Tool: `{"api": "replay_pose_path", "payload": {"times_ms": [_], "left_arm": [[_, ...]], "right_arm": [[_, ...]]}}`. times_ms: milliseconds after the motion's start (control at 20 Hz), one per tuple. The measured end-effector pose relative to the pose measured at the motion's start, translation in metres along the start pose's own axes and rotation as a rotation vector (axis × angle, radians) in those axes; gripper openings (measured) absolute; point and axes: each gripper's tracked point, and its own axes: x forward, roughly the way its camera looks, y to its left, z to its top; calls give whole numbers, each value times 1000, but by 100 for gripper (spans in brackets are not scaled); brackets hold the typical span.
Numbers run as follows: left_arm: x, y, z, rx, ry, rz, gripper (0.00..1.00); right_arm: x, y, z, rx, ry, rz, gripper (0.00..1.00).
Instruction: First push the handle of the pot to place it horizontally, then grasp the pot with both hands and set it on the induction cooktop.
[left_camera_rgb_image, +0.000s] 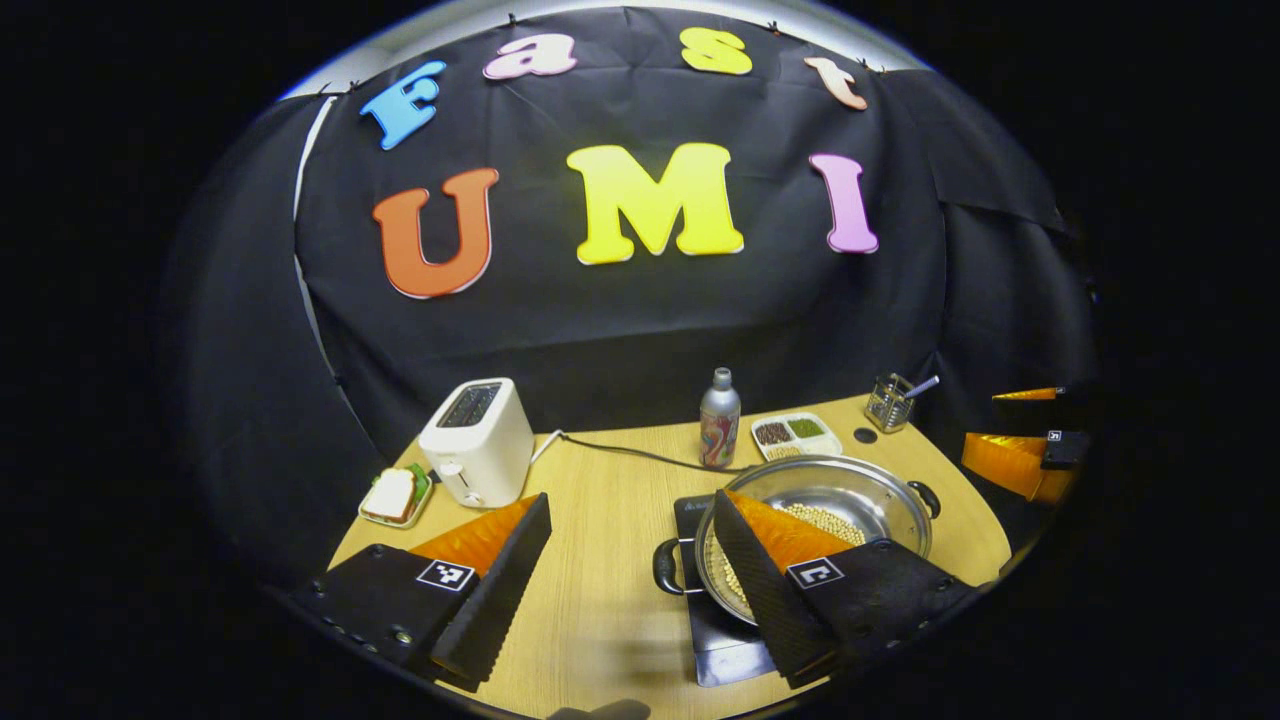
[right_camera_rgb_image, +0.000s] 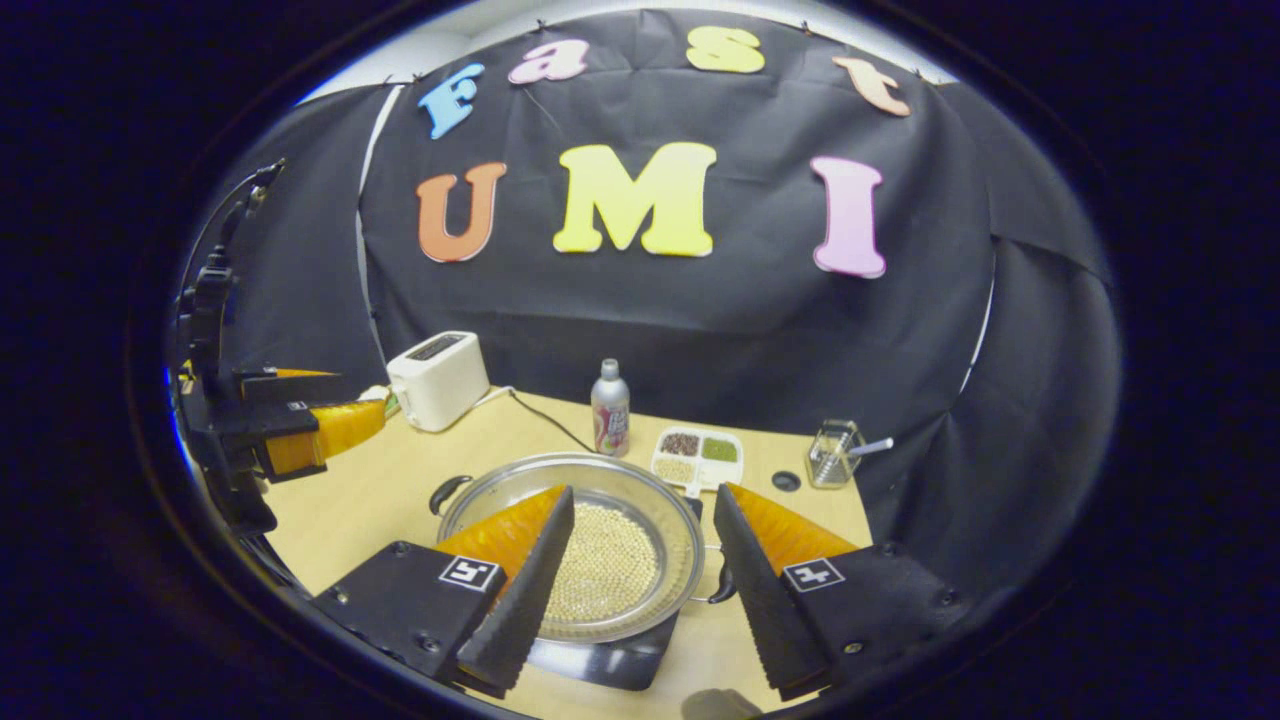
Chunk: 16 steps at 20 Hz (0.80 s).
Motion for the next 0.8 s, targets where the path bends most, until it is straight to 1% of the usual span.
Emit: {"api": "replay_pose_path", "payload": {"times_ms": [200,250,300,400,500,600,700,800], "left_arm": [[-48,14,46,-23,-145,-1,97],[-58,15,54,-19,-184,-3,97],[-69,18,65,-17,-217,-4,97],[-95,25,84,-22,-262,-9,97],[-118,28,101,-48,-302,-23,97],[-142,37,116,-47,-344,-6,97],[-162,49,125,-35,-373,29,97],[-180,51,128,-51,-378,49,97]], "right_arm": [[-59,15,52,-17,-131,-27,89],[-75,18,63,-16,-160,-33,96],[-87,21,73,-22,-192,-40,100],[-114,28,93,-23,-252,-50,100],[-138,32,109,8,-304,-41,100],[-163,29,122,48,-346,-36,100],[-183,14,129,72,-385,-48,100],[-190,2,129,98,-406,-56,100]]}}
